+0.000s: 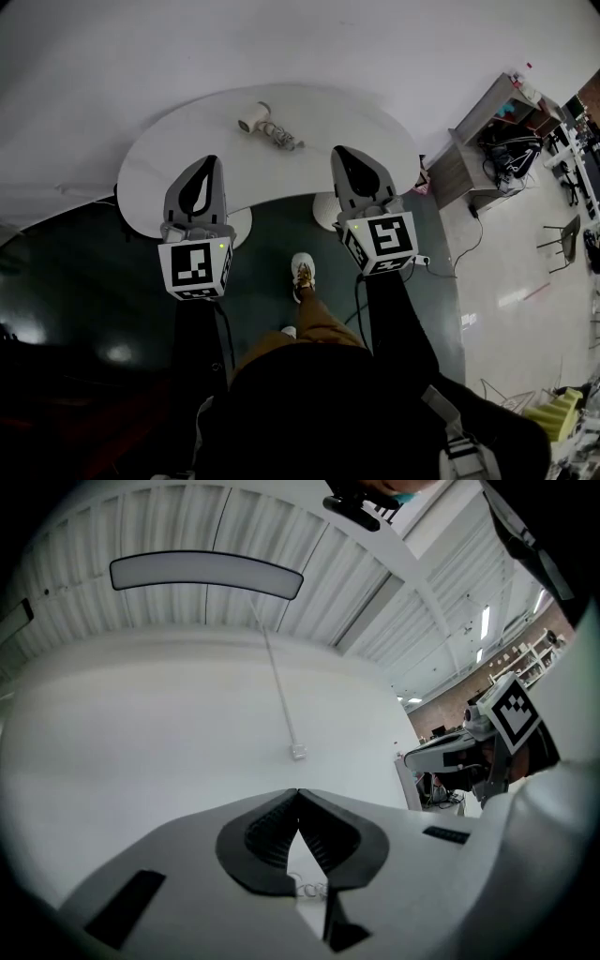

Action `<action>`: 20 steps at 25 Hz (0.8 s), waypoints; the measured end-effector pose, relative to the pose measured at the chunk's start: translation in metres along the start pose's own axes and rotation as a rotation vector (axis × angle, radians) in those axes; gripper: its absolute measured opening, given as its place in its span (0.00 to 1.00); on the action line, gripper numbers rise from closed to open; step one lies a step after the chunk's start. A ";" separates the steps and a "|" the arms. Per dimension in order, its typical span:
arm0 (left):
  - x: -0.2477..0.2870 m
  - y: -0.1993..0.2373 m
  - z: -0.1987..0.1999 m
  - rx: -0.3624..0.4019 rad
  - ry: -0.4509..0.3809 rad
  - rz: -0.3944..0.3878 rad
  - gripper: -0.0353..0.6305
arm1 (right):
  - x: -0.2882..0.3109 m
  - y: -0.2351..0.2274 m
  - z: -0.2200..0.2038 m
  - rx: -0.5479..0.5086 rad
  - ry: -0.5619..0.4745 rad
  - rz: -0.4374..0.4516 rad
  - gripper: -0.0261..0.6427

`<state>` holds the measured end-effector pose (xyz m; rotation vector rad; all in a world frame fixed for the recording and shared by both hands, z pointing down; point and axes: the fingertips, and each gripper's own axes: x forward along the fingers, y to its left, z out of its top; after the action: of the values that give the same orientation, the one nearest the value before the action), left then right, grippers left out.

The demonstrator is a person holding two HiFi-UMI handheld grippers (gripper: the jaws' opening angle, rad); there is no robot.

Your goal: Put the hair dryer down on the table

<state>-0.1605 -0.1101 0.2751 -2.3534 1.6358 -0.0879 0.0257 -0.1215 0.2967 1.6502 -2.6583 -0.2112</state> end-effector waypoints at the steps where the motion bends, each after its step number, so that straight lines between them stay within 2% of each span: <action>1: 0.005 0.001 -0.004 0.000 0.002 0.000 0.08 | 0.006 -0.002 -0.004 0.003 -0.001 0.002 0.08; 13: 0.096 0.020 -0.045 -0.014 0.029 0.026 0.08 | 0.106 -0.043 -0.040 0.018 0.026 0.042 0.08; 20: 0.170 0.047 -0.063 0.030 0.058 0.021 0.08 | 0.201 -0.072 -0.048 0.033 0.018 0.096 0.08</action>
<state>-0.1550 -0.2946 0.3057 -2.3312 1.6731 -0.1771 0.0042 -0.3379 0.3222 1.5200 -2.7339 -0.1522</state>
